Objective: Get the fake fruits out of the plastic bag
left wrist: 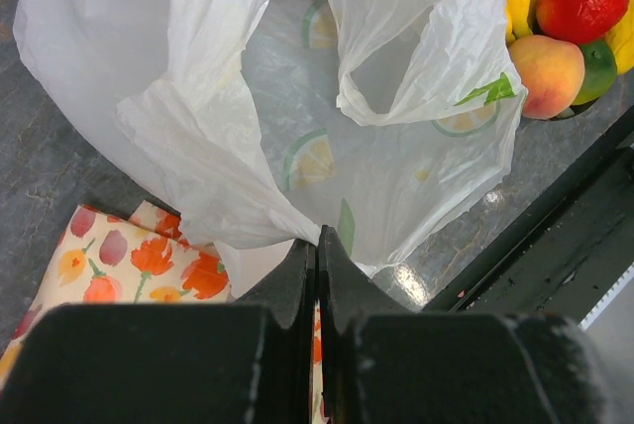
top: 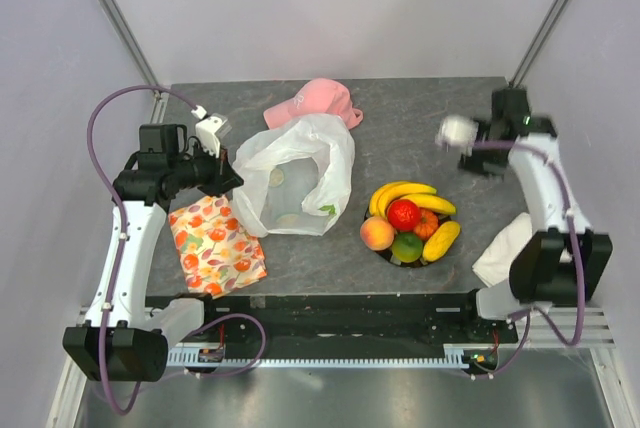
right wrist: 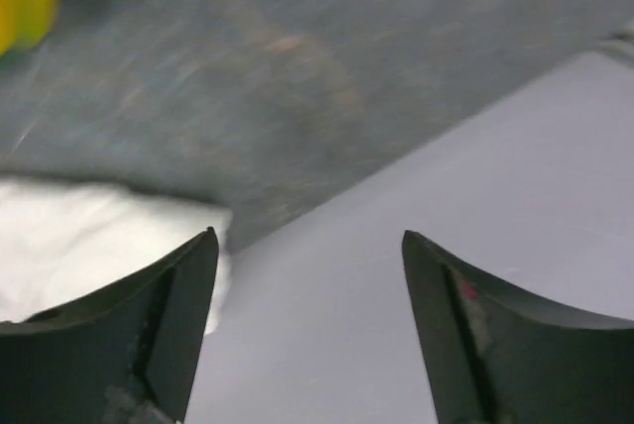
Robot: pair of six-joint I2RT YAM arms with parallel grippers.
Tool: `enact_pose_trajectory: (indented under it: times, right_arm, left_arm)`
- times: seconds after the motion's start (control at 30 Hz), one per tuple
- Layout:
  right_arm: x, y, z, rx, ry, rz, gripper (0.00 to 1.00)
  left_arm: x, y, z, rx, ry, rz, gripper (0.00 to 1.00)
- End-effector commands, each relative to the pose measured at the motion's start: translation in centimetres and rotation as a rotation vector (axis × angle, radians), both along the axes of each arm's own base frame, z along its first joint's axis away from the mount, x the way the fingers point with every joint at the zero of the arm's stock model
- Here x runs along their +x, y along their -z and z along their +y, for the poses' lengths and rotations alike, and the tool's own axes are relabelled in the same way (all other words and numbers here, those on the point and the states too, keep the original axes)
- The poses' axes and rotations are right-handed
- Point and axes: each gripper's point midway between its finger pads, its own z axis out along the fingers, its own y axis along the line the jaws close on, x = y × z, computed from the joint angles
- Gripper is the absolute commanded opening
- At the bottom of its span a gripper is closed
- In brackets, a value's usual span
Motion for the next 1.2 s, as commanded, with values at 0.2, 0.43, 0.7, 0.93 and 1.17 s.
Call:
enact_pose_trajectory:
  times: [0.2, 0.43, 0.7, 0.93, 1.17]
  right_arm:
    - [10.0, -17.8, 26.9, 1.133, 0.213, 0.091, 0.98]
    - [5.3, -12.7, 42.8, 1.049, -0.072, 0.273, 0.88]
    - [7.7, -2.0, 43.7, 0.708, 0.037, 0.159, 0.50]
    - [11.9, 1.9, 43.3, 0.609, 0.149, 0.028, 0.57]
    - [12.4, 3.5, 43.2, 0.571, 0.173, 0.011, 0.61]
  left_arm:
    - [-1.0, 0.2, -0.4, -0.043, -0.011, 0.003, 0.01]
    - [-0.9, -0.5, -0.7, -0.075, -0.022, 0.010, 0.02]
    - [-0.4, -1.4, -0.3, -0.128, -0.071, 0.007, 0.01]
    - [-0.3, -1.8, 0.0, -0.138, -0.075, -0.009, 0.01]
    - [-0.7, -3.5, -1.0, -0.199, -0.023, -0.039, 0.02]
